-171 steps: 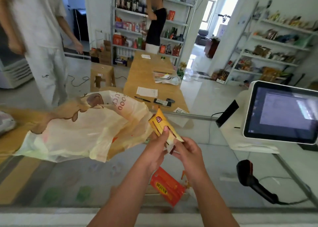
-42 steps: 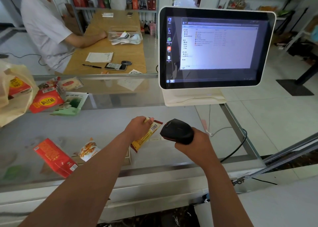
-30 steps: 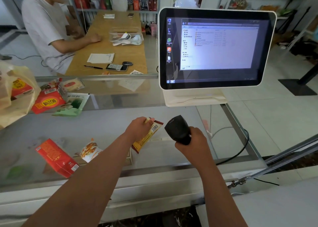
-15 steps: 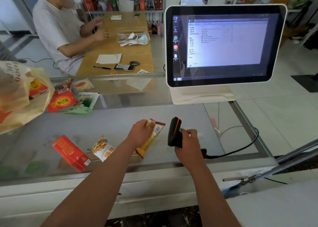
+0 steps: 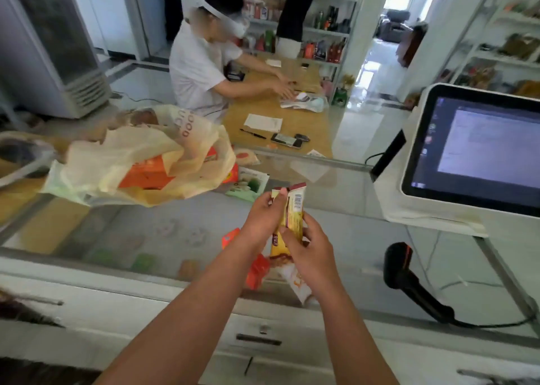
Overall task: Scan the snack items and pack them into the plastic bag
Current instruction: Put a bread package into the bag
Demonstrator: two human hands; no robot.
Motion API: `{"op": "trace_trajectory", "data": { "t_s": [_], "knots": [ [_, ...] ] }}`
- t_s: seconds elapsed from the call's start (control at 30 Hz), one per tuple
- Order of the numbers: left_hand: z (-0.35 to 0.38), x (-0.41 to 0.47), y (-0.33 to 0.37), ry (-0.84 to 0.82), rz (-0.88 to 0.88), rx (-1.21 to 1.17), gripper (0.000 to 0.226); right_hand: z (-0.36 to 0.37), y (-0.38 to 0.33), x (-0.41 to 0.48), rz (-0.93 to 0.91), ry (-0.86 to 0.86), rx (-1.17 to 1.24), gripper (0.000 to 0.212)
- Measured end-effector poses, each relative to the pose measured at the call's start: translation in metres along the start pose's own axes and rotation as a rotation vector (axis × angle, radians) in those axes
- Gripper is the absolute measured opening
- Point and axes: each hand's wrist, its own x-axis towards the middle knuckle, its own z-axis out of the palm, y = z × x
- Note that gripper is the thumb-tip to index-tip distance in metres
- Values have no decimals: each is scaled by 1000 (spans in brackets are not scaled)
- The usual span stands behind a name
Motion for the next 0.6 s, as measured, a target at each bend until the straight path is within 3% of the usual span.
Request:
{"op": "trace_trajectory", "data": {
  "t_s": [0.17, 0.3, 0.47, 0.6],
  "knots": [
    [-111, -8, 18, 132, -9, -18, 27, 93, -42, -2, 51, -75, 72, 33],
    [-170, -5, 36, 294, -7, 10, 22, 141, -59, -2, 111, 7, 186, 26],
    [-183, 1, 58, 389, 0, 117, 32, 154, -64, 4, 149, 96, 187, 23],
    [-176, 10, 61, 324, -113, -91, 48, 146, -67, 11, 134, 21, 154, 13]
  ]
}}
